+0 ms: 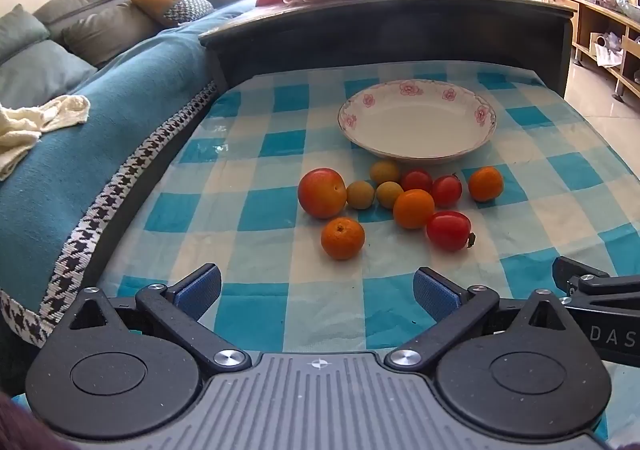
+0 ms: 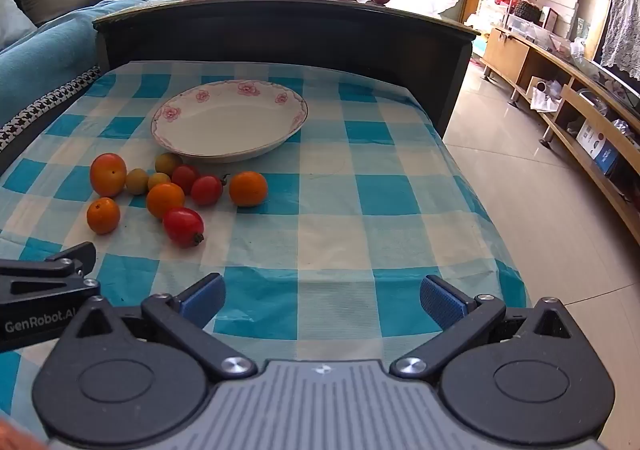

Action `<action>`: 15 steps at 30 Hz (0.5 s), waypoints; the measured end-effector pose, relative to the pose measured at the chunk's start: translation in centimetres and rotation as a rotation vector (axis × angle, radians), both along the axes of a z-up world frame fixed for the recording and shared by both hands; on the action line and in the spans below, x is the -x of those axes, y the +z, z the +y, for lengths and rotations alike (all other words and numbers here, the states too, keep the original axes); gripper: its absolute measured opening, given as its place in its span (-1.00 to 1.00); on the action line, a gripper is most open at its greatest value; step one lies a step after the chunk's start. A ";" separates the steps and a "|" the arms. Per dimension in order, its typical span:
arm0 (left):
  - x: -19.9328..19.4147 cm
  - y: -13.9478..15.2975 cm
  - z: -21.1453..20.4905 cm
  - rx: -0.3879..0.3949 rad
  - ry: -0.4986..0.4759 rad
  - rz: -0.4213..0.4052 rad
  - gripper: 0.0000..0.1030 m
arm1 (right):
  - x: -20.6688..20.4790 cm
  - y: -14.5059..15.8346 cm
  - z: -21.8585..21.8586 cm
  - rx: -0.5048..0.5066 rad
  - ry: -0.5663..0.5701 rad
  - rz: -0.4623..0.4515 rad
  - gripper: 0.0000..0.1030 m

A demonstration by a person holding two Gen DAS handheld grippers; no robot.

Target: Organize fruits

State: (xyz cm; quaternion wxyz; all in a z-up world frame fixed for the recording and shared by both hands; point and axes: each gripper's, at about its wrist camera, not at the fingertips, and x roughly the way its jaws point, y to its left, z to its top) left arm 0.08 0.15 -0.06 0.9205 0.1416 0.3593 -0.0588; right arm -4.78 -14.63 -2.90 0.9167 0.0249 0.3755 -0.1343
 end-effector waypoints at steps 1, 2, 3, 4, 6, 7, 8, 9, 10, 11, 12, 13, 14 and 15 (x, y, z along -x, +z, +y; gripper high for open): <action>0.0 0.0 0.0 0.005 0.001 0.005 1.00 | 0.0 0.0 0.0 -0.002 -0.001 0.001 1.00; -0.5 -0.2 0.6 0.028 0.009 0.027 1.00 | 0.0 0.0 0.0 -0.005 -0.001 0.002 1.00; -0.4 -0.3 0.5 0.018 0.014 0.030 1.00 | 0.0 0.0 0.0 -0.008 -0.001 0.003 1.00; -0.4 -0.4 0.4 0.018 0.016 0.034 1.00 | 0.0 0.0 0.0 -0.010 -0.002 0.005 1.00; 0.0 -0.3 0.5 0.023 0.018 0.031 1.00 | 0.1 -0.1 0.0 -0.013 -0.002 0.009 1.00; 0.0 -0.4 0.5 0.022 0.020 0.036 1.00 | -0.1 -0.2 -0.1 -0.014 -0.001 0.009 1.00; 0.1 -0.6 0.6 0.026 0.019 0.035 1.00 | -0.1 -0.2 0.0 -0.011 -0.001 0.010 1.00; -0.2 -0.5 0.4 0.021 0.022 0.048 1.00 | -0.1 -0.3 0.0 -0.010 0.000 0.012 1.00; -0.3 -0.5 0.3 0.019 0.022 0.050 1.00 | -0.2 -0.2 0.0 -0.013 0.000 0.013 1.00; -0.3 -0.5 0.3 0.019 0.023 0.052 1.00 | -0.2 -0.2 0.0 -0.014 -0.001 0.012 1.00; -0.3 -0.5 0.3 0.018 0.024 0.053 1.00 | -0.1 -0.1 0.1 -0.015 -0.003 0.013 1.00; -0.3 -0.5 0.3 0.016 0.025 0.054 1.00 | -0.3 -0.3 0.1 -0.017 -0.001 0.016 1.00; -0.3 -0.6 0.3 0.015 0.025 0.052 1.00 | -0.2 -0.3 0.1 -0.017 0.000 0.017 1.00; -0.3 -0.6 0.3 0.012 0.025 0.052 1.00 | -0.2 -0.4 0.1 -0.016 0.001 0.018 1.00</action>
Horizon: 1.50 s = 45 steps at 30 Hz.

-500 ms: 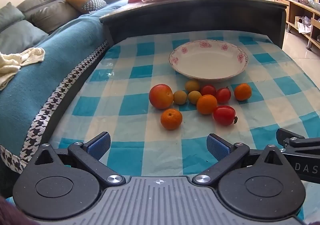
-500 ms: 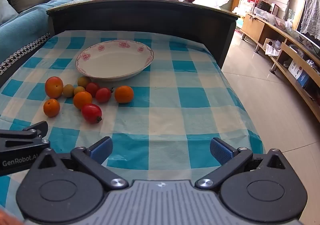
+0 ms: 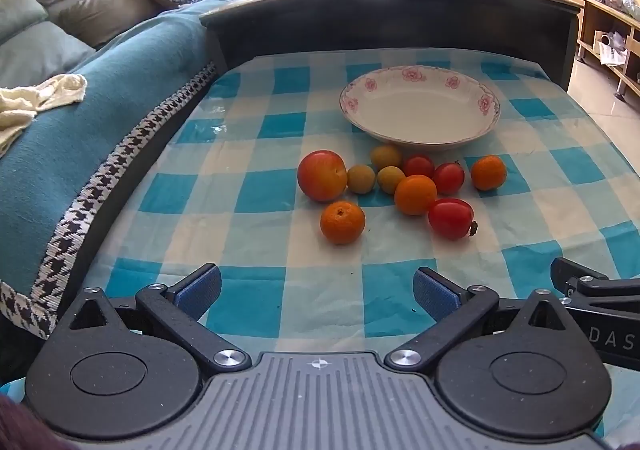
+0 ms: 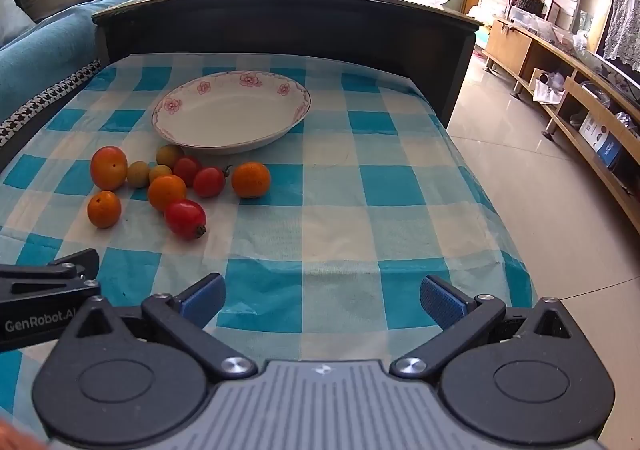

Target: Organize fruits

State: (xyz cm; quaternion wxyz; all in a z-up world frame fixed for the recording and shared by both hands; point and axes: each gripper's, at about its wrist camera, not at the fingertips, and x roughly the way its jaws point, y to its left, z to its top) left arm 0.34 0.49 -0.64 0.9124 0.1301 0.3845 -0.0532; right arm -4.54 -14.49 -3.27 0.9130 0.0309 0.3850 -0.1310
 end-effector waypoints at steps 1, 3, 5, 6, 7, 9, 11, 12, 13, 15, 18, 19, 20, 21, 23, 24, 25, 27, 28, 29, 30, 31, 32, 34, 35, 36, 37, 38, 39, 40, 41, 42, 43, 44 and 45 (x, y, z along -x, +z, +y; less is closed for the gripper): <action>0.0 0.0 0.0 -0.002 0.000 0.001 1.00 | 0.0 0.0 0.0 0.001 0.001 0.001 1.00; 0.0 0.0 0.0 -0.004 -0.002 0.002 1.00 | 0.0 0.0 0.1 0.004 0.003 0.004 1.00; -0.1 0.0 0.0 -0.002 -0.002 0.004 1.00 | 0.0 -0.1 0.1 0.006 0.004 0.005 1.00; -0.1 -0.1 0.1 0.000 -0.002 0.006 1.00 | -0.1 -0.1 0.1 0.006 0.005 0.007 1.00; -0.1 -0.1 0.1 0.001 -0.003 0.008 1.00 | -0.1 -0.1 0.1 0.006 0.005 0.008 1.00; -0.1 -0.2 0.1 -0.001 -0.004 0.009 1.00 | -0.1 0.0 0.1 0.009 0.008 0.012 1.00; -0.1 -0.2 0.1 -0.005 -0.006 0.009 1.00 | -0.2 -0.1 0.1 0.015 0.009 0.014 1.00; 0.0 -0.2 0.1 -0.006 -0.008 0.009 1.00 | -0.2 -0.1 0.1 0.018 0.009 0.016 1.00; 0.0 -0.2 0.1 -0.008 -0.011 0.011 1.00 | -0.2 -0.1 0.1 0.019 0.007 0.017 1.00; 0.0 -0.3 0.0 -0.014 -0.021 0.017 1.00 | -0.2 -0.1 -0.1 0.014 0.000 0.019 1.00; 0.1 -0.3 -0.1 -0.019 -0.027 0.015 1.00 | -0.3 -0.2 -0.3 0.004 -0.010 0.022 1.00; 0.0 -0.3 0.0 -0.018 -0.028 0.016 1.00 | -0.3 -0.2 -0.4 0.002 -0.011 0.022 1.00; 0.0 -0.3 0.0 -0.017 -0.028 0.018 1.00 | -0.3 -0.2 -0.4 0.000 -0.012 0.022 1.00; 0.0 -0.3 0.0 -0.016 -0.028 0.019 1.00 | -0.3 -0.2 -0.4 -0.001 -0.012 0.022 1.00; -0.1 -0.3 0.0 -0.018 -0.028 0.021 1.00 | -0.3 -0.2 -0.4 -0.004 -0.012 0.024 1.00; -0.1 -0.3 0.0 -0.020 -0.029 0.022 1.00 | -0.3 -0.2 -0.4 -0.004 -0.013 0.025 1.00; -0.1 -0.4 0.0 -0.021 -0.029 0.023 1.00 | -0.3 -0.2 -0.4 -0.005 -0.013 0.026 1.00; -0.1 -0.4 -0.1 -0.022 -0.029 0.025 1.00 | -0.4 -0.2 -0.4 -0.005 -0.012 0.028 1.00; -0.1 -0.4 -0.1 -0.023 -0.030 0.026 0.99 | -0.4 -0.2 -0.4 -0.005 -0.012 0.029 1.00; -0.1 -0.4 -0.1 -0.025 -0.030 0.026 0.99 | -0.4 -0.3 -0.4 -0.006 -0.012 0.030 1.00; -0.1 -0.4 -0.2 -0.027 -0.030 0.027 0.99 | -0.4 -0.3 -0.4 -0.007 -0.012 0.031 1.00; -0.1 -0.5 -0.2 -0.028 -0.031 0.027 0.99 | -0.4 -0.3 -0.4 -0.008 -0.012 0.033 1.00; -0.1 -0.5 -0.2 -0.030 -0.032 0.027 0.99 | -0.4 -0.3 -0.4 -0.009 -0.012 0.034 1.00; 0.0 -0.5 -0.2 -0.031 -0.032 0.027 0.99 | -0.4 -0.4 -0.4 -0.009 -0.012 0.036 1.00; 0.0 -0.5 -0.2 -0.031 -0.032 0.027 0.99 | -0.4 -0.4 -0.4 -0.009 -0.011 0.037 1.00; 0.0 -0.5 -0.2 -0.031 -0.032 0.027 0.99 | -0.4 -0.4 -0.4 -0.009 -0.012 0.037 1.00; 0.0 -0.5 -0.2 -0.031 -0.032 0.027 0.99 | -0.4 -0.4 -0.4 -0.009 -0.012 0.037 1.00; 0.0 -0.5 -0.2 -0.032 -0.033 0.027 0.99 | -0.4 -0.4 -0.4 -0.010 -0.012 0.037 1.00; 0.0 -0.5 -0.2 -0.032 -0.033 0.027 0.98 | -0.4 -0.4 -0.4 -0.010 -0.012 0.037 1.00; 0.0 -0.5 -0.2 -0.032 -0.033 0.027 0.98 | -0.4 -0.4 -0.4 -0.010 -0.012 0.039 1.00; 0.0 -0.5 -0.2 -0.033 -0.034 0.028 0.98 | -0.4 -0.4 -0.3 -0.011 -0.012 0.039 1.00; 0.1 -0.5 -0.2 -0.034 -0.034 0.028 0.98 | -0.4 -0.4 -0.3 -0.011 -0.011 0.040 1.00; 0.1 -0.5 -0.2 -0.035 -0.034 0.029 0.98 | -0.4 -0.4 -0.3 -0.011 -0.011 0.041 1.00; 0.1 -0.5 -0.2 -0.035 -0.034 0.028 0.98 | -0.4 -0.4 -0.3 -0.011 -0.010 0.042 1.00; 0.1 -0.5 -0.2 -0.035 -0.034 0.028 0.98 | -0.4 -0.4 -0.3 -0.011 -0.010 0.042 1.00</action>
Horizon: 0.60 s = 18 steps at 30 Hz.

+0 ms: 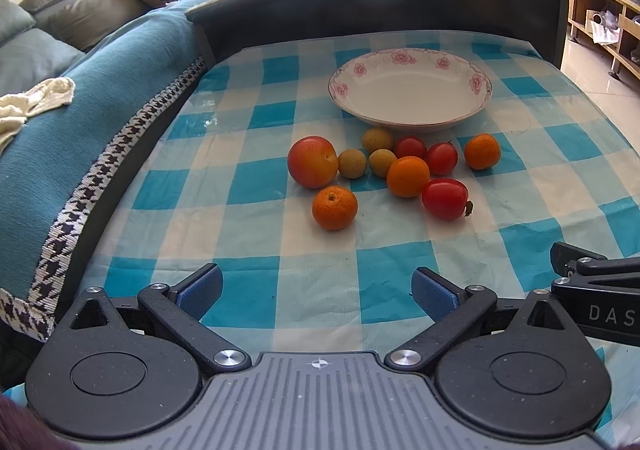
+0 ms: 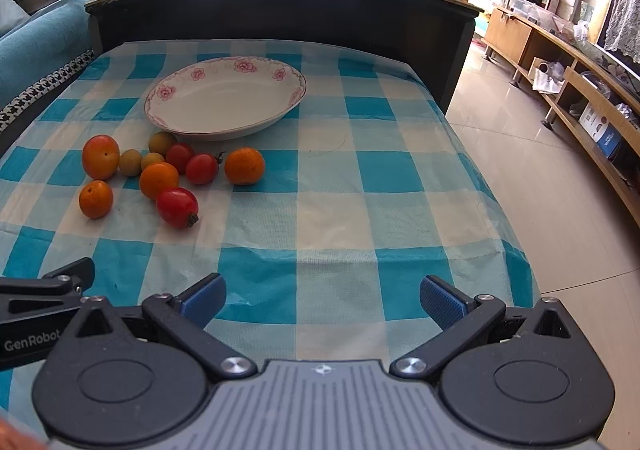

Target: Organize fruits

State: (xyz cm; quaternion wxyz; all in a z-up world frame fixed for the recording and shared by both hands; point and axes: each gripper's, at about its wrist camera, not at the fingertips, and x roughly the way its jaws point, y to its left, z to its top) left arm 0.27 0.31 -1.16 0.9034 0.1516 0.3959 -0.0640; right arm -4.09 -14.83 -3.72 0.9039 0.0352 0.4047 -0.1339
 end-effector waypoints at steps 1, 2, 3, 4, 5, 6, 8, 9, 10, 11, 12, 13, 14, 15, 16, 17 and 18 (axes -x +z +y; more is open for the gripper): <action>0.0 0.0 0.0 0.000 0.000 0.000 0.98 | 0.0 0.0 0.0 0.000 0.000 0.000 1.00; 0.0 0.0 0.0 0.000 0.000 0.000 0.98 | 0.0 0.0 0.0 -0.001 0.000 0.000 1.00; 0.0 0.0 0.0 -0.001 0.000 0.000 0.98 | 0.0 0.0 0.0 -0.001 0.000 0.000 1.00; 0.0 0.0 0.0 -0.001 -0.001 0.000 0.97 | 0.0 0.0 0.0 -0.001 0.000 0.001 1.00; 0.0 0.0 0.0 -0.001 0.000 0.000 0.97 | 0.0 0.0 0.0 -0.001 0.000 0.001 1.00; 0.0 0.0 0.0 -0.001 0.000 0.000 0.97 | 0.0 0.0 0.0 -0.001 0.000 0.001 1.00; 0.0 0.0 0.0 -0.002 -0.001 0.001 0.97 | 0.0 -0.1 0.0 -0.001 0.000 0.002 1.00; 0.1 -0.1 0.0 -0.002 -0.001 0.001 0.97 | 0.0 -0.1 0.0 -0.001 0.000 0.002 1.00; 0.1 -0.1 0.0 -0.003 -0.001 0.001 0.97 | 0.0 -0.1 0.0 -0.001 0.000 0.002 1.00; 0.1 0.0 0.0 -0.003 -0.001 0.001 0.97 | 0.0 -0.1 0.0 -0.001 0.000 0.002 1.00; 0.1 -0.1 0.0 -0.004 -0.001 0.001 0.97 | 0.0 0.0 0.0 -0.001 0.000 0.003 1.00; 0.1 -0.1 0.0 -0.004 -0.002 0.001 0.97 | 0.0 -0.1 0.0 -0.001 0.000 0.003 1.00; 0.1 -0.1 0.0 -0.004 -0.001 0.001 0.97 | 0.0 -0.1 0.1 -0.001 0.000 0.004 1.00; 0.1 -0.1 0.0 -0.005 -0.002 0.001 0.97 | 0.0 -0.1 0.0 -0.002 0.000 0.004 1.00; 0.1 -0.1 0.0 -0.006 -0.002 0.001 0.97 | 0.0 -0.2 0.1 -0.002 0.000 0.005 1.00; 0.1 -0.1 0.0 -0.006 -0.002 0.001 0.97 | 0.0 -0.2 0.1 -0.002 0.000 0.005 1.00; 0.1 -0.1 0.0 -0.006 -0.002 0.001 0.97 | 0.0 -0.2 0.1 -0.002 0.000 0.005 1.00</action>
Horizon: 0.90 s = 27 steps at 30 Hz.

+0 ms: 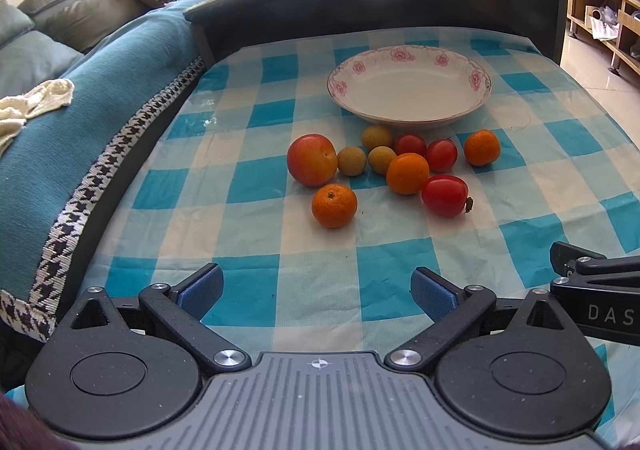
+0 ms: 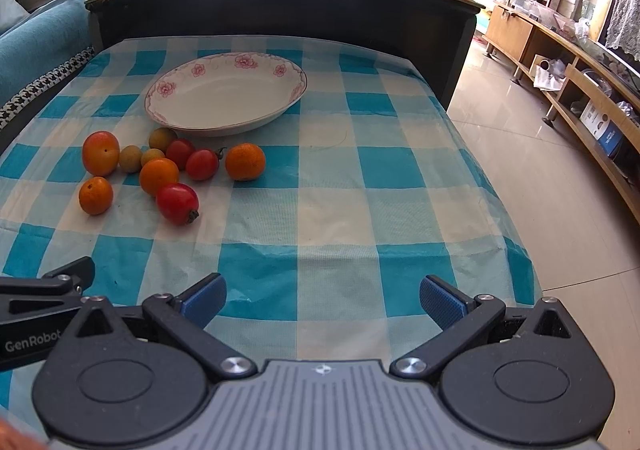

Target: Organize fruits

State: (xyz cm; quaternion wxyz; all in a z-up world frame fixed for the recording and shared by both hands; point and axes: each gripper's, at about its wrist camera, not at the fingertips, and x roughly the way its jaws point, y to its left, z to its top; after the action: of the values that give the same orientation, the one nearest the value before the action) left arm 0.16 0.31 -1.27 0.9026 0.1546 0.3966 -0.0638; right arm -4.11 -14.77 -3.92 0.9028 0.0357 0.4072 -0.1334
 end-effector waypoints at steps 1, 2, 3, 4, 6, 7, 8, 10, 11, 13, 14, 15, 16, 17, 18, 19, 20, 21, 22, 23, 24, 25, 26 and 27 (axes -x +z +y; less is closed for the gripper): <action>0.0 0.0 0.0 0.000 0.000 0.000 0.97 | 0.0 0.0 0.0 0.000 0.000 0.000 1.00; 0.0 0.0 0.0 -0.002 -0.001 0.001 0.97 | 0.0 0.0 0.0 -0.001 0.000 0.000 1.00; 0.0 0.0 0.0 -0.003 -0.001 0.001 0.97 | 0.0 0.0 0.0 -0.001 0.000 0.001 1.00; 0.0 0.0 0.0 -0.005 -0.001 0.002 0.97 | 0.0 0.0 0.0 -0.002 0.000 0.002 1.00; 0.0 0.0 0.0 -0.007 -0.002 0.003 0.97 | 0.0 -0.1 0.0 -0.003 0.000 0.005 1.00; 0.0 0.0 0.0 -0.008 -0.002 0.003 0.97 | 0.0 -0.1 0.0 -0.003 0.000 0.005 1.00; 0.0 0.0 0.0 -0.010 -0.002 0.003 0.97 | 0.0 -0.1 0.0 -0.002 0.000 0.005 1.00; -0.1 0.0 0.0 -0.013 -0.003 0.004 0.96 | 0.0 -0.1 0.0 -0.003 0.000 0.006 1.00; -0.1 0.0 -0.1 -0.014 -0.003 0.004 0.96 | 0.0 -0.1 0.0 -0.003 0.000 0.007 1.00; -0.1 0.0 -0.1 -0.014 -0.003 0.004 0.96 | 0.0 -0.1 0.0 -0.003 0.000 0.007 1.00; -0.1 0.0 -0.1 -0.015 -0.004 0.004 0.96 | 0.1 -0.1 0.0 -0.003 0.000 0.007 1.00; -0.1 0.0 -0.1 -0.017 -0.004 0.005 0.96 | 0.0 -0.1 0.0 -0.004 0.000 0.008 1.00; -0.1 0.0 -0.1 -0.018 -0.004 0.005 0.96 | 0.0 -0.1 0.0 -0.004 0.000 0.008 1.00; -0.1 0.0 -0.2 -0.020 -0.004 0.006 0.96 | 0.0 -0.1 0.0 -0.004 0.000 0.010 1.00; -0.1 -0.1 -0.1 -0.021 -0.004 0.006 0.96 | 0.0 -0.1 0.0 -0.004 0.000 0.011 1.00; -0.1 -0.1 -0.2 -0.023 -0.004 0.007 0.96 | 0.0 -0.2 0.0 -0.003 0.000 0.012 1.00; -0.2 -0.1 -0.2 -0.024 -0.004 0.008 0.96 | 0.0 -0.1 0.0 -0.003 0.001 0.012 1.00; -0.2 -0.1 -0.3 -0.026 -0.004 0.008 0.96 | 0.0 -0.1 0.0 -0.003 0.001 0.013 1.00; -0.2 -0.1 -0.3 -0.028 -0.004 0.009 0.96 | 0.0 -0.2 0.1 -0.004 0.001 0.014 1.00; -0.2 -0.1 -0.3 -0.029 -0.005 0.009 0.96 | 0.0 -0.2 0.1 -0.004 0.001 0.015 1.00; -0.2 -0.1 -0.3 -0.031 -0.005 0.010 0.96 | 0.0 -0.2 0.1 -0.004 0.001 0.017 1.00; -0.2 -0.1 -0.3 -0.032 -0.005 0.011 0.96 | -0.1 -0.2 0.1 -0.004 0.001 0.019 1.00; -0.2 -0.1 -0.3 -0.034 -0.006 0.011 0.96 | -0.1 -0.2 0.1 -0.003 0.002 0.020 1.00; -0.2 -0.1 -0.3 -0.035 -0.006 0.011 0.96 | -0.1 -0.2 0.1 -0.003 0.002 0.021 1.00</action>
State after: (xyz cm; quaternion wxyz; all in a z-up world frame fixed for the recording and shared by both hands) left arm 0.33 -0.02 -1.39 0.8973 0.1711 0.4023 -0.0603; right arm -4.01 -14.70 -4.09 0.8984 0.0353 0.4172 -0.1324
